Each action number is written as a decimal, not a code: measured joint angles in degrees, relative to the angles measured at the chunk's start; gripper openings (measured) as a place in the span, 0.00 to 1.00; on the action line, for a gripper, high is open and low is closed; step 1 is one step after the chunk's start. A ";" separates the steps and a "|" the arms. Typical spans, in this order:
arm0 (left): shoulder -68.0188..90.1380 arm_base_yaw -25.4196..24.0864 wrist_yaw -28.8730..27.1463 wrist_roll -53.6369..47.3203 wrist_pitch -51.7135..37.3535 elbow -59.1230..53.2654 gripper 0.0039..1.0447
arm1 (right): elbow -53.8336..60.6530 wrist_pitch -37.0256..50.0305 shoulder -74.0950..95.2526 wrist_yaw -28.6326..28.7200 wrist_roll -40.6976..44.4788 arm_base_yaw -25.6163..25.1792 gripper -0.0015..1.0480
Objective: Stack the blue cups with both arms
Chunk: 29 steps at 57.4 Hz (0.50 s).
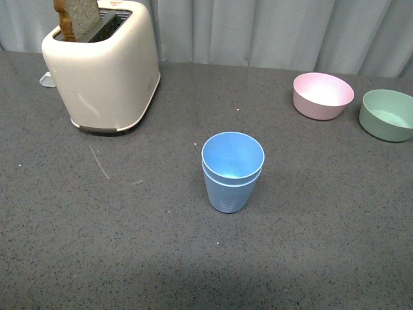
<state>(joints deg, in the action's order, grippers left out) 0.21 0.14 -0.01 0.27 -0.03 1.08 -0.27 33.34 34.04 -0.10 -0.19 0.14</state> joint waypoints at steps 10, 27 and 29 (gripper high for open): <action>0.00 0.00 0.00 0.00 0.00 0.00 0.94 | 0.11 -7.69 -8.28 0.00 0.00 0.00 0.01; 0.00 0.00 0.00 0.00 0.00 0.00 0.94 | 0.13 -15.43 -16.31 0.02 0.00 0.00 0.01; 0.00 0.00 0.00 0.00 0.00 0.00 0.94 | 0.13 -16.06 -16.96 0.02 0.02 0.00 0.01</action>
<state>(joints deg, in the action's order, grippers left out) 0.21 0.14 -0.01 0.27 -0.03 1.08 -0.14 17.28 17.08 -0.08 -0.16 0.14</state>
